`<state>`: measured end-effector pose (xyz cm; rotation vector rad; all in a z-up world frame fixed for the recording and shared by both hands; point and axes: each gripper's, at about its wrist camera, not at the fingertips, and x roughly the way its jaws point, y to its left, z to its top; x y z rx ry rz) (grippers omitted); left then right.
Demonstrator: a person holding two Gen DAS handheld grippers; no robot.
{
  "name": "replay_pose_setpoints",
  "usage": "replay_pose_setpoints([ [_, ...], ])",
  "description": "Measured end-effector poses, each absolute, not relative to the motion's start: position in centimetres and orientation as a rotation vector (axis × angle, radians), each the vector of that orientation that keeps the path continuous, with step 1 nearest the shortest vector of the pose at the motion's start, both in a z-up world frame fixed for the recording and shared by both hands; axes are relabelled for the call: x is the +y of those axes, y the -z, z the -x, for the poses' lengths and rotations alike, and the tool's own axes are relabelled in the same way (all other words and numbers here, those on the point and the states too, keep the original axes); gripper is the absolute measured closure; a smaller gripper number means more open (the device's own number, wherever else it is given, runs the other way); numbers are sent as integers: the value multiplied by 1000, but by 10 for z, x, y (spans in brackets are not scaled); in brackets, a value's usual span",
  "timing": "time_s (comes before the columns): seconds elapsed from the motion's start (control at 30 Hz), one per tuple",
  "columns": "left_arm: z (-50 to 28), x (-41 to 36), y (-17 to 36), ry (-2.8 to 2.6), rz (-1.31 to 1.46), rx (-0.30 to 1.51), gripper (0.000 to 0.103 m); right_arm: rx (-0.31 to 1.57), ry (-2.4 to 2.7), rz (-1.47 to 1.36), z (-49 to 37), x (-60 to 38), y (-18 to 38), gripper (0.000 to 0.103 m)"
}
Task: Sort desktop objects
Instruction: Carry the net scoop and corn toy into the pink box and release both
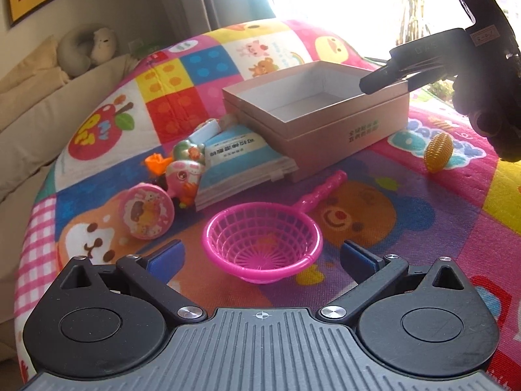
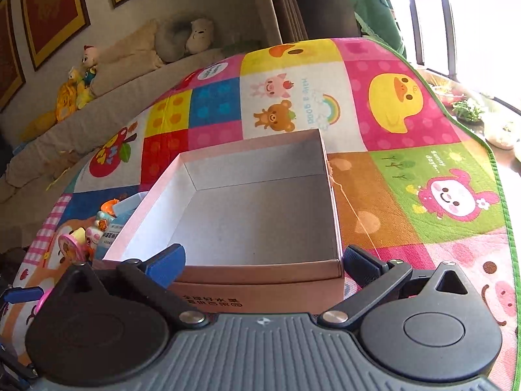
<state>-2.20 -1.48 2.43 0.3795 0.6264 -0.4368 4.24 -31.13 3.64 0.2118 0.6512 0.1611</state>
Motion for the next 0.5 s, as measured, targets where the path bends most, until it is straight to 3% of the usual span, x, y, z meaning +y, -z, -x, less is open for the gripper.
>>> replay_pose_setpoints([
  [0.33, -6, -24, -13, 458, -334, 673, 0, 593, -252, -116, -15, -291, -50, 0],
  [0.5, 18, -38, -16, 599, -340, 697, 0, 597, -208, 28, 20, -295, -43, 0],
])
